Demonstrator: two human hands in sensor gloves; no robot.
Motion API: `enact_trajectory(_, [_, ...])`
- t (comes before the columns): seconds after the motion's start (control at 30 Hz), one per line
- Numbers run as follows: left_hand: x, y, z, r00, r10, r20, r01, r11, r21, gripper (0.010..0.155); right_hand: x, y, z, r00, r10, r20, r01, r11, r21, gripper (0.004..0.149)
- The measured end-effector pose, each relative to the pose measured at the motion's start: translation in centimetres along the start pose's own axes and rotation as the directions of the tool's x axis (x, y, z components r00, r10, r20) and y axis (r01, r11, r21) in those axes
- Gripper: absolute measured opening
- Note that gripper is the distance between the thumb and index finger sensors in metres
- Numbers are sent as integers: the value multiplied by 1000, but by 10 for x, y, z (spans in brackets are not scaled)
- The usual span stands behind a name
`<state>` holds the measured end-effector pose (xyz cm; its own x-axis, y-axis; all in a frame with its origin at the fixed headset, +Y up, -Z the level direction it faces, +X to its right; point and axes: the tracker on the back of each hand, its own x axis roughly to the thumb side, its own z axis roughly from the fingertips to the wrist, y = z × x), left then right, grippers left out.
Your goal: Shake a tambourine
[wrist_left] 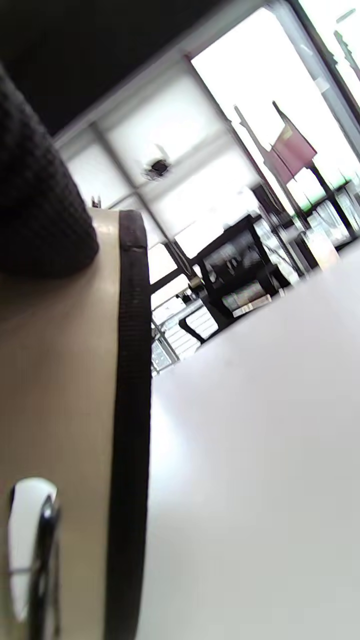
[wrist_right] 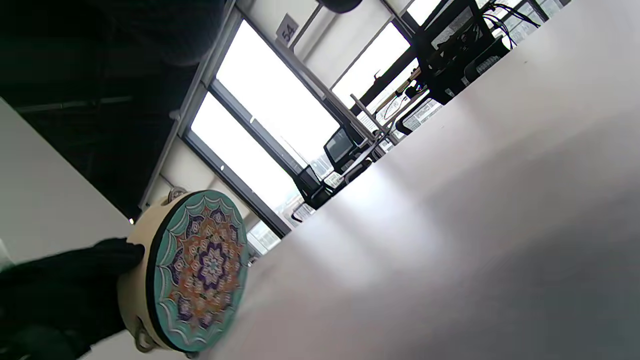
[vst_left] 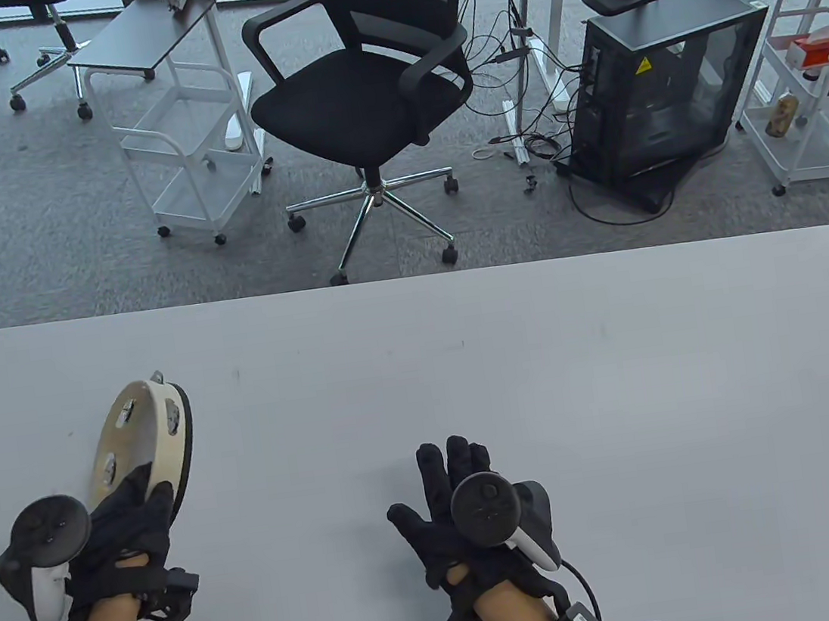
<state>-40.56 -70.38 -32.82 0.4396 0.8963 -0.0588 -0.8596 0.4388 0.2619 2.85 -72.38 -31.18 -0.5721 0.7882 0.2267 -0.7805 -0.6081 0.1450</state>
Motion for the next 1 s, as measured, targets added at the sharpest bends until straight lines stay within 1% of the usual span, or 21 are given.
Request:
enact_trajectory(0.03, [-3,-2,3,982,190,-1,-190,982,-12,44,-1,0,1,994,-112,4,112,993,-28,90])
enact_trajectory(0.07, [-3,-6,4,952,305,7,-305,952,-33,45,-1,1,2,988,-156,9,157,987,-39,90])
enact_trajectory(0.1, [-3,-13,7,886,464,16,-462,884,-76,46,-2,3,4,958,-286,29,287,956,-59,91])
enact_trajectory(0.13, [1,-21,10,831,556,10,-551,826,-118,46,-1,4,5,928,-369,47,372,926,-66,92])
enact_trajectory(0.17, [6,-29,13,799,602,8,-592,789,-165,46,1,7,7,890,-450,67,454,888,-74,92])
enact_trajectory(0.2, [15,-40,19,780,625,27,-602,762,-239,46,3,10,9,851,-518,83,524,848,-78,92])
enact_trajectory(0.23, [24,-48,24,783,620,48,-581,757,-300,46,6,12,10,825,-558,94,564,822,-73,93])
enact_trajectory(0.33, [57,-83,45,812,562,157,-407,739,-537,46,18,24,14,753,-640,154,650,760,-19,92])
enact_trajectory(0.37, [69,-99,56,819,543,187,-323,705,-631,46,23,30,16,728,-663,173,672,740,8,92])
enact_trajectory(0.4, [81,-118,69,829,510,229,-199,652,-732,46,30,38,18,695,-692,194,697,715,54,91])
enact_trajectory(0.43, [91,-134,83,834,476,280,-67,591,-804,45,36,44,19,673,-709,211,707,701,98,93])
enact_trajectory(0.47, [94,-138,89,842,432,322,6,590,-807,47,33,43,27,692,-699,181,697,712,85,92])
enact_trajectory(0.5, [99,-143,96,827,432,361,15,624,-781,49,34,43,27,679,-708,196,723,691,-8,90])
enact_trajectory(0.53, [100,-143,100,832,412,371,17,650,-760,50,32,42,25,644,-734,216,749,662,14,91])
enact_trajectory(0.57, [99,-143,100,827,409,386,32,652,-758,49,33,41,25,638,-742,204,749,660,57,91])
enact_trajectory(0.6, [96,-141,100,833,396,386,25,670,-742,47,33,38,25,655,-725,212,729,681,74,91])
enact_trajectory(0.67, [92,-140,96,834,416,364,-9,669,-743,47,33,36,22,699,-674,239,689,725,32,90])
enact_trajectory(0.73, [88,-140,94,840,424,340,-36,667,-744,46,33,38,22,713,-662,232,671,740,49,91])
enact_trajectory(0.87, [79,-140,90,867,404,292,-84,695,-714,46,31,40,23,698,-687,202,690,721,68,92])
enact_trajectory(0.93, [74,-139,86,874,407,265,-115,704,-701,45,32,39,24,708,-676,207,678,732,70,92])
enact_trajectory(1.0, [69,-135,81,885,403,235,-155,730,-665,45,32,37,24,713,-668,214,671,738,66,92])
